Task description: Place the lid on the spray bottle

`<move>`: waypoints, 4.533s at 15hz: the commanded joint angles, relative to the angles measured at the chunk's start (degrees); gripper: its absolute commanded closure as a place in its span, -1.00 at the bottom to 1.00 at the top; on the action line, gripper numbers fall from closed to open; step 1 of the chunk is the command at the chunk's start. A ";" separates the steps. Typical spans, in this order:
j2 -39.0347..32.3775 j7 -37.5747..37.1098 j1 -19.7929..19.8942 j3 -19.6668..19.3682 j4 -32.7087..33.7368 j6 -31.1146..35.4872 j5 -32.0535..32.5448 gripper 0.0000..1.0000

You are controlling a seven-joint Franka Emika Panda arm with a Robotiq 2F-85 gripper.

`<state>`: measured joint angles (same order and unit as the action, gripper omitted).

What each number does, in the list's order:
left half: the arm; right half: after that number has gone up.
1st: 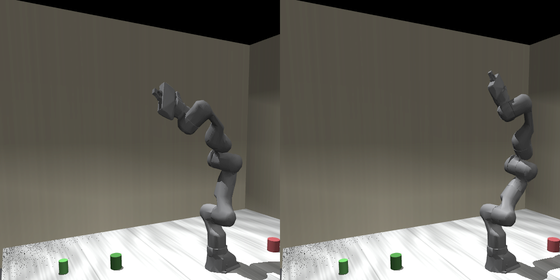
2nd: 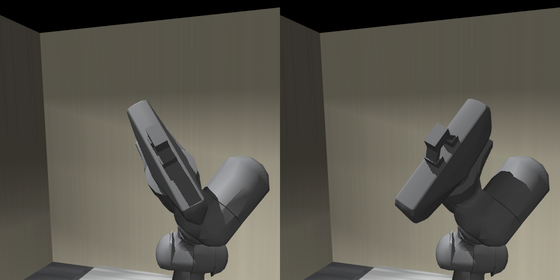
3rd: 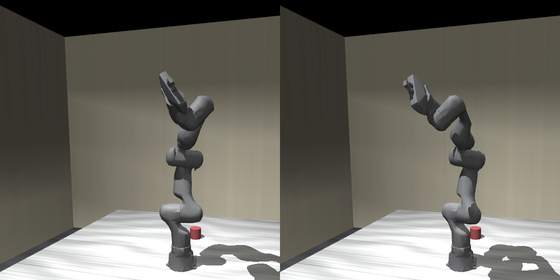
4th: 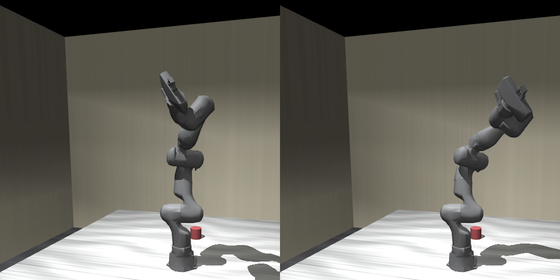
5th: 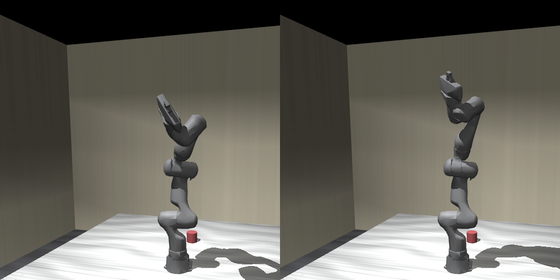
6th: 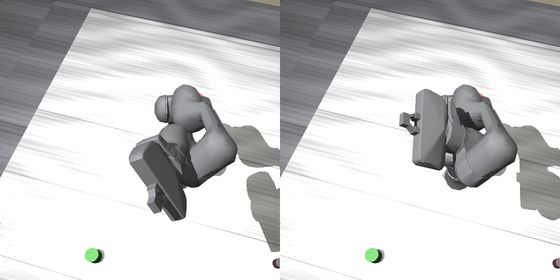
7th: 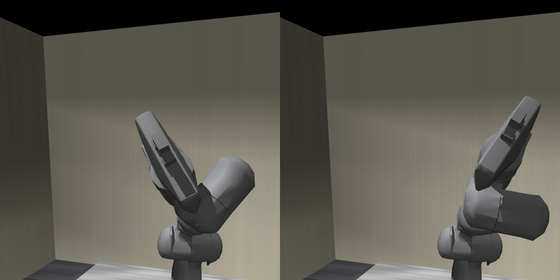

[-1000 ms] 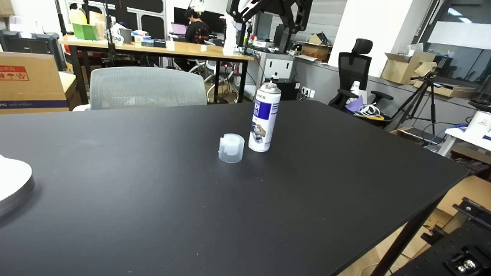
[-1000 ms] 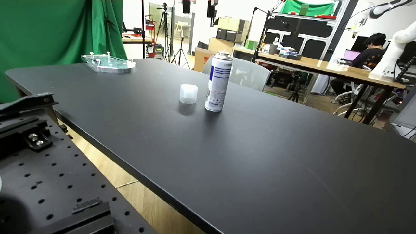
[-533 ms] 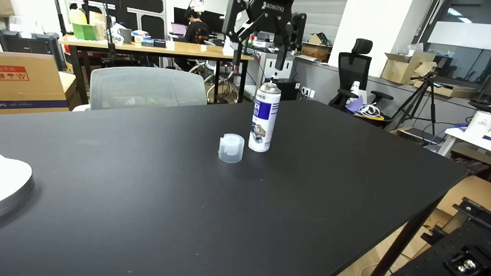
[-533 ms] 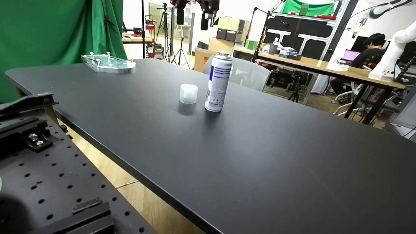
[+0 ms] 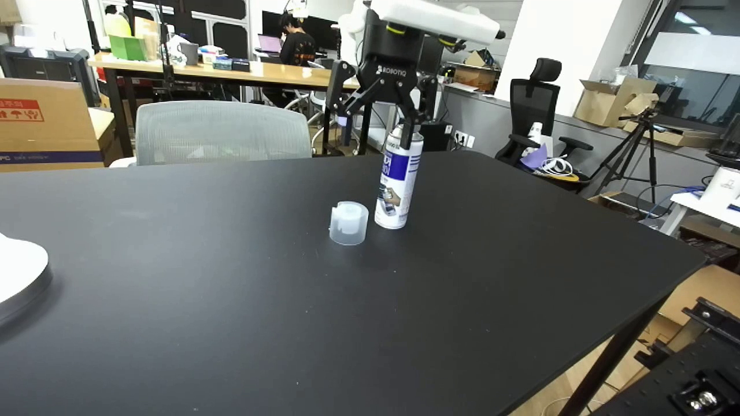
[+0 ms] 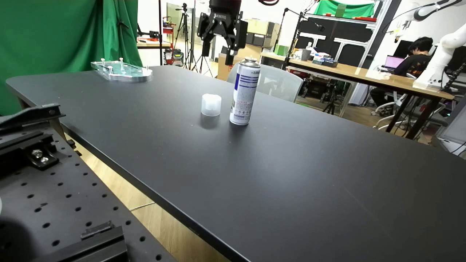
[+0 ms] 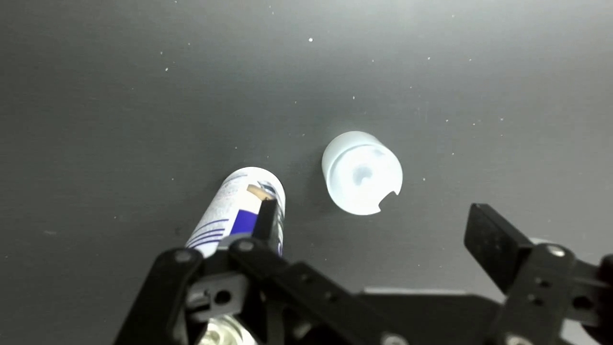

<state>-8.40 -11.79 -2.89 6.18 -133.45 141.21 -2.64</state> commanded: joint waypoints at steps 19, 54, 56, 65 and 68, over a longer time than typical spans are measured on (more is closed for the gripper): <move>-8.40 -0.79 -5.17 -0.87 7.14 1.95 0.21 -1.00; -8.03 -33.31 -16.89 -8.45 -10.20 33.26 -3.56 -1.00; -11.01 -34.37 -20.13 -11.24 -8.25 34.56 -3.24 -1.00; -10.17 -32.90 -16.97 -8.40 -8.73 34.13 -4.71 -1.00; -10.78 -34.07 -17.20 -9.11 -8.23 33.68 -6.22 -1.00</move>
<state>-18.90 -45.65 -20.29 -2.74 -142.43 175.64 -6.84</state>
